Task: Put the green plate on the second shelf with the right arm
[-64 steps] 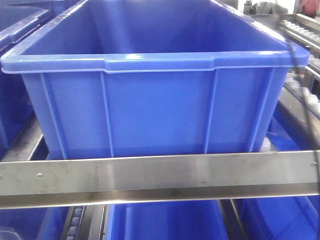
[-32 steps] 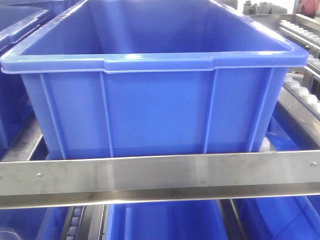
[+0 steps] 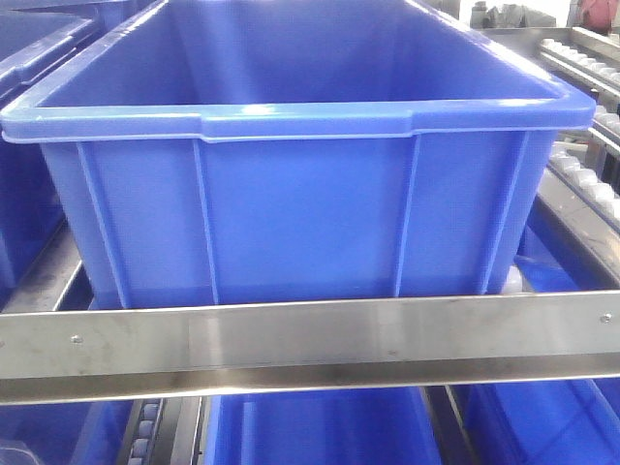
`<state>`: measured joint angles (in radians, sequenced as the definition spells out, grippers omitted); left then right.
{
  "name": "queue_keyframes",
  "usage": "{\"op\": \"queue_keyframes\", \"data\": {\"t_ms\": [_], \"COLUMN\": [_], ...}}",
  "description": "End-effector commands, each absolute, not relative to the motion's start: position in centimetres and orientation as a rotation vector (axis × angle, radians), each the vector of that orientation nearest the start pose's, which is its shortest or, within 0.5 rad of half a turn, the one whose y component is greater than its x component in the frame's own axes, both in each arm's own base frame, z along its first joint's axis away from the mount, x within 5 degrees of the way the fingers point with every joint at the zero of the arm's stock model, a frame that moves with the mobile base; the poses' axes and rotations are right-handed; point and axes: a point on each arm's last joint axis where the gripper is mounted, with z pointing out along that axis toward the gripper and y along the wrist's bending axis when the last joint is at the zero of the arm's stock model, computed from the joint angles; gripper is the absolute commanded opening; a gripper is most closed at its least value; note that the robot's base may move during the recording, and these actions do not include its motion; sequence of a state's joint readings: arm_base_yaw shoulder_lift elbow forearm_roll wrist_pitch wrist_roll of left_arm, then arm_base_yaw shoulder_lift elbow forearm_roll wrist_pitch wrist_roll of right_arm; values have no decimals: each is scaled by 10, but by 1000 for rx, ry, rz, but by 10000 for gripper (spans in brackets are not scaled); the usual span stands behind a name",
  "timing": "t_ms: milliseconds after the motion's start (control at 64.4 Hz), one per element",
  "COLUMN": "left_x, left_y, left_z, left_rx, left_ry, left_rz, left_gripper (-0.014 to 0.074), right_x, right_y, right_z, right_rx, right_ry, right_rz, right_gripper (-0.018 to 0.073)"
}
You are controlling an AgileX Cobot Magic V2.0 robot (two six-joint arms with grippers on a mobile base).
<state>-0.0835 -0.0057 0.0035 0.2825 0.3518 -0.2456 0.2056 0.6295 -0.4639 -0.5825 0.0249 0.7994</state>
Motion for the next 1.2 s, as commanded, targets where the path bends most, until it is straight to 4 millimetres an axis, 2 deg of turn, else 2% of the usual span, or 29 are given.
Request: {"op": "queue_keyframes", "data": {"t_ms": [0,311,435,544,761,994,1180], "left_x": [54,54,54,54,54,54,54], "left_y": [2,2,2,2,2,2,2], "left_z": [174,174,174,174,174,174,174], "left_rx": [43,43,43,43,43,43,43], "left_ry": [1782,1782,1782,1782,1782,1782,1782], "left_rz": [23,23,23,23,23,23,23], "left_gripper": [125,125,125,125,125,125,125], "right_x": [134,134,119,104,70,57,55], "right_y": [29,29,25,20,9,7,4], "right_z": [328,328,324,309,257,207,204], "right_rx": [-19,-21,-51,-56,-6,-4,10], "right_ry": [1595,1595,1558,1539,1496,1492,1501], "right_rz": [333,323,289,252,186,182,132], "right_gripper": [53,53,53,53,53,53,53]}}
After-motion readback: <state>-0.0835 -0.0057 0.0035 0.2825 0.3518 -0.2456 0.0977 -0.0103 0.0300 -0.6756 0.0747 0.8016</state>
